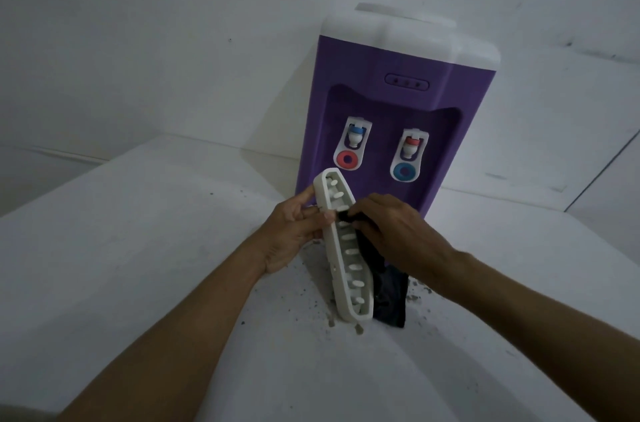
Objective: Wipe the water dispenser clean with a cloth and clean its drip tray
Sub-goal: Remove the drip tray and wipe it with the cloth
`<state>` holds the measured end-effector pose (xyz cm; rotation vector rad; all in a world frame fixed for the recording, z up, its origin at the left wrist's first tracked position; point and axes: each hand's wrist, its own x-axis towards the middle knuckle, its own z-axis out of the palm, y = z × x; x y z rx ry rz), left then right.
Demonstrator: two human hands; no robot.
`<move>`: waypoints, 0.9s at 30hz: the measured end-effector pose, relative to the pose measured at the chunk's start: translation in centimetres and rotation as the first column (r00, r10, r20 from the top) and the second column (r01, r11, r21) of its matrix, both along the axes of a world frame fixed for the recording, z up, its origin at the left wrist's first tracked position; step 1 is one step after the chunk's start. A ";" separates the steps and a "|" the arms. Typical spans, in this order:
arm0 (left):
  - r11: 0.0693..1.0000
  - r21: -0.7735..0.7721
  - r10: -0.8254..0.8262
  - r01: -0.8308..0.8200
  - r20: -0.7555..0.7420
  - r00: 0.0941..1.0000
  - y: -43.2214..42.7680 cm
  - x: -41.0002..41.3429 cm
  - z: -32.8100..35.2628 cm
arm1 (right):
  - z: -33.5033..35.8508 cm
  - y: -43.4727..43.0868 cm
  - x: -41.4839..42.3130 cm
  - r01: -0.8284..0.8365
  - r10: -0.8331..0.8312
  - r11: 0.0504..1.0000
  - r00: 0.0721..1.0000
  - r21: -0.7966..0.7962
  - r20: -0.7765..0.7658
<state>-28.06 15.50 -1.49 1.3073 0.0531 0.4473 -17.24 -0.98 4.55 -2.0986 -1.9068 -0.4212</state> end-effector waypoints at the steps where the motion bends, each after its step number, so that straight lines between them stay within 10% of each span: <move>1: 1.000 -0.004 -0.001 0.001 -0.001 1.000 0.0 0.0 0.0 | -0.5 -0.2 -0.2 -0.024 0.024 0.999 1.000 0.031 0.007; 15: 0.998 0.030 0.047 -0.046 -0.024 0.999 -0.5 0.2 0.0 | 0.4 -0.2 -1.4 0.101 -0.010 0.971 0.924 -0.219 0.382; 27: 0.998 0.002 0.070 -0.070 -0.009 0.997 -0.7 0.3 0.0 | -1.3 -0.5 0.4 0.011 -0.011 0.996 1.000 -0.083 -0.002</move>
